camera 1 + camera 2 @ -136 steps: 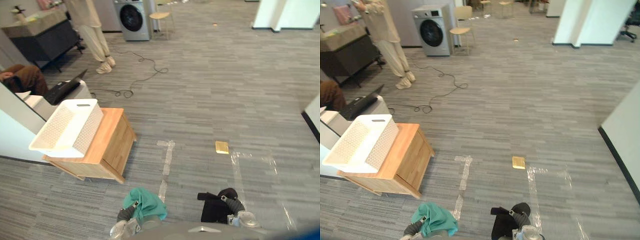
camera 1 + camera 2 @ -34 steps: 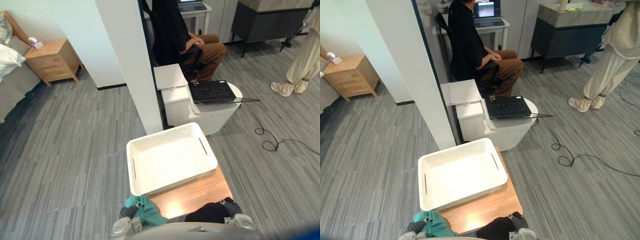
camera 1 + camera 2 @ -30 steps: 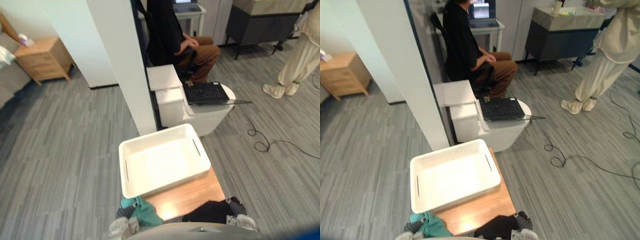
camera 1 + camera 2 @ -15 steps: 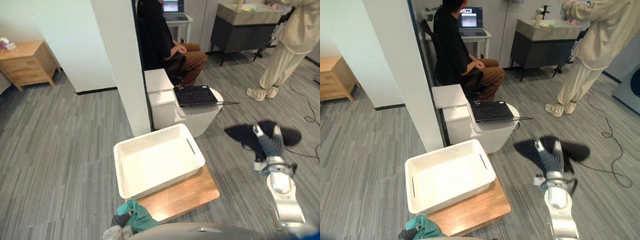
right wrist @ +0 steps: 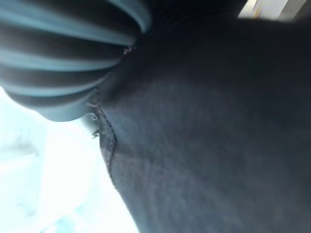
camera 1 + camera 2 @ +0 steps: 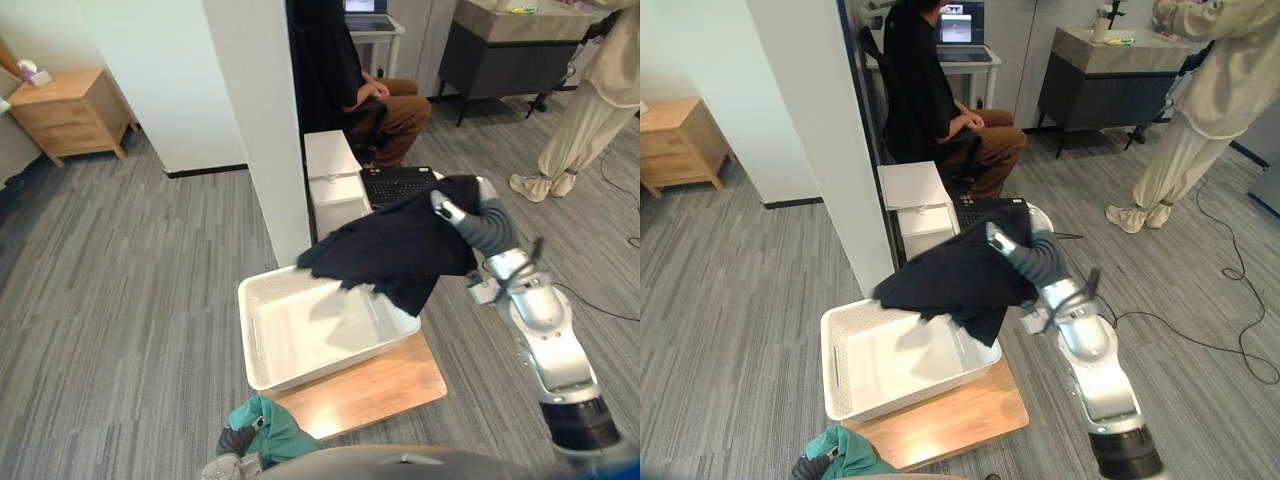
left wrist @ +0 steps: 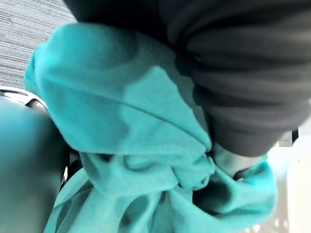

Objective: Tidy the bed and pick cloth on bed and put in laundry

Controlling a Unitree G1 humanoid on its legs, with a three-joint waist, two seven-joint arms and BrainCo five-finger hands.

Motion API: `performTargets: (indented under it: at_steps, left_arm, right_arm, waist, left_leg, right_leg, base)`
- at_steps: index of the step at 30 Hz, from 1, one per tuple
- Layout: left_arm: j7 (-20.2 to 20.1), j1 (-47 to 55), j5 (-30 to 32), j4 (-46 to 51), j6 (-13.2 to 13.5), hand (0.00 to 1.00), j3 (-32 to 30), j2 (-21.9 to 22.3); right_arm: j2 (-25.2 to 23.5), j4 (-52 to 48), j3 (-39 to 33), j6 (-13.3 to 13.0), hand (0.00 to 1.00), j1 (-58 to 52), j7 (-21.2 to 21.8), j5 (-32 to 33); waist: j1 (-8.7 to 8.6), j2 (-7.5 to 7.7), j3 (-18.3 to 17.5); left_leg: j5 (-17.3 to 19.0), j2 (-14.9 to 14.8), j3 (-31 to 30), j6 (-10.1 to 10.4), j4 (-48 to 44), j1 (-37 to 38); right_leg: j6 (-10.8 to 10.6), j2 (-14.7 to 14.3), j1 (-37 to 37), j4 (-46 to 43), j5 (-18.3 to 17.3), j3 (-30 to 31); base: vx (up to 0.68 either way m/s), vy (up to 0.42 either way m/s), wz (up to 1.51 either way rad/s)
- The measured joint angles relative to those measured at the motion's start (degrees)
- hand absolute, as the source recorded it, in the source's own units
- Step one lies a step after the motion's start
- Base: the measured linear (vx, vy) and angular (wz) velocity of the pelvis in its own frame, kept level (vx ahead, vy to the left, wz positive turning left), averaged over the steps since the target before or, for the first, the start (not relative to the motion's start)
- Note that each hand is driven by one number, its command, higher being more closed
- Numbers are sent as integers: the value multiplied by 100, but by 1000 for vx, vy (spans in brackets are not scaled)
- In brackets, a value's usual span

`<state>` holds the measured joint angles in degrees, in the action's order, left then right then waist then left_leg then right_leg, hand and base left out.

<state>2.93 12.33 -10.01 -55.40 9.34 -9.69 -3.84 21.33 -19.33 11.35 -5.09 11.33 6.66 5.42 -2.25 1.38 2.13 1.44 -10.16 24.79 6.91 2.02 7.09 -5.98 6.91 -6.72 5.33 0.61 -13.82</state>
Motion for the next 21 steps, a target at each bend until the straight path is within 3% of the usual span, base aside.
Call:
performTargets:
  at_steps: [6, 11, 15, 21]
  left_arm:
    - [-5, -17, 18, -45, 1, 100, -9, -103]
    - [-5, 13, 67, -66, -68, 100, -30, -149]
    - [-4, 4, 68, -57, -208, 100, -23, -146]
    - [-1, -216, 217, -30, -425, 100, 53, -214]
  right_arm:
    - [-263, 1346, 917, 421, 100, 668, 10, -19]
    - [-659, 2651, 1474, 719, 100, 771, -253, -106]
    - [-833, 3307, 1637, 739, 100, 854, -532, -260]
    - [-1042, 4754, 1640, 716, 100, 1000, -1201, -531]
  waist:
    - [198, 19, 11]
    - [358, 13, 164]
    - [357, -46, 231]
    - [518, -57, 590]
  left_leg:
    - [-165, 61, -258, -32, 198, -5]
    - [-309, 111, -491, -53, 351, -32]
    - [-374, 155, -651, -87, 351, -225]
    - [-479, 172, -843, -119, 351, -459]
  right_leg:
    - [0, 21, -49, 1, -1, -274]
    - [-3, 39, -102, 1, -1, -507]
    - [-23, 77, -11, 1, 10, -655]
    - [-42, 82, 100, -1, 25, -828]
  base:
    - [-51, -14, 22]
    - [-33, -10, 22]
    - [-25, 0, 22]
    - [-18, -7, 17]
